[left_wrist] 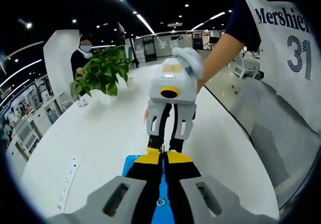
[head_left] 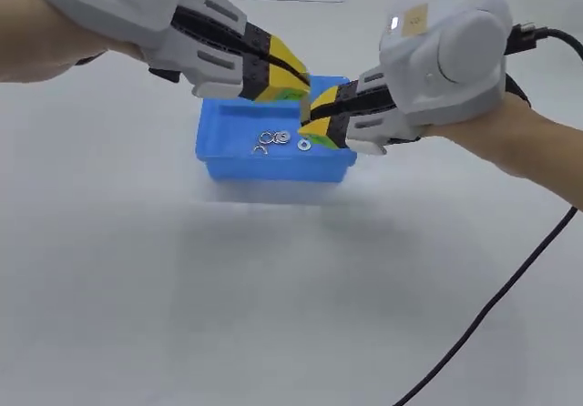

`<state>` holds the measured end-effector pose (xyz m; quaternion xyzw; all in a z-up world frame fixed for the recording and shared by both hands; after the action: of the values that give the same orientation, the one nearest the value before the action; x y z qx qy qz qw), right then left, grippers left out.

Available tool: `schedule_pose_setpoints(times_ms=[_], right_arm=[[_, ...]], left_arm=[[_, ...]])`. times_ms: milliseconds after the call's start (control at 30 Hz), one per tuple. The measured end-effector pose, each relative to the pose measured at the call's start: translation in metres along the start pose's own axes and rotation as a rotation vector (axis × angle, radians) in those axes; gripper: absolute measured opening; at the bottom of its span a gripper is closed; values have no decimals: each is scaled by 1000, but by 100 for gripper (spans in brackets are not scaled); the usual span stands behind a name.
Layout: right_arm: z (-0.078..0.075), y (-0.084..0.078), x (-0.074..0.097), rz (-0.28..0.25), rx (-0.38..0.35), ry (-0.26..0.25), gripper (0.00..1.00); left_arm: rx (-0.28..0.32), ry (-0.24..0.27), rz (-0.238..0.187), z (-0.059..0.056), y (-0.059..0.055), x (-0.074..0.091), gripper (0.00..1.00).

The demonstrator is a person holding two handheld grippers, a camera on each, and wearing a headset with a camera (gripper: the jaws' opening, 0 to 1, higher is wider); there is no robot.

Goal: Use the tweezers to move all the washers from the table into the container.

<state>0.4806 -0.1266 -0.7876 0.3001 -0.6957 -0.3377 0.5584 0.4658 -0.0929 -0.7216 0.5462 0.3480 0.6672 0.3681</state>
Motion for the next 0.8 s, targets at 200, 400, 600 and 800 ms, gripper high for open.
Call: schedule_pose_setpoints(times_ms=[200,400,600,800], right_arm=[[14,23,23,-58,18,-14,9],[38,35,40,-75,48,-1,8],[63,24,49,-24,57,22,8],[90,-3,43,69,52,84,8]], left_arm=[[-41,19,-35,-17,26,20,5],[-41,24,-77,-39,36,33,5],[-1,21,-66,-66,22,33,5],[57,3,-9,-93,-12,18,5]])
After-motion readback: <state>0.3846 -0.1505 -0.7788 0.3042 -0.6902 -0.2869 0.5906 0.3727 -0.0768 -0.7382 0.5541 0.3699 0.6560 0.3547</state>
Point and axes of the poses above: the centre of the closed fingertips' face, and the gripper's own axes: x roughly backward along the fingers, z roughly to its left, y roughly out of its top, the point moved 3 cm from there along x, roughly backward along the fingers
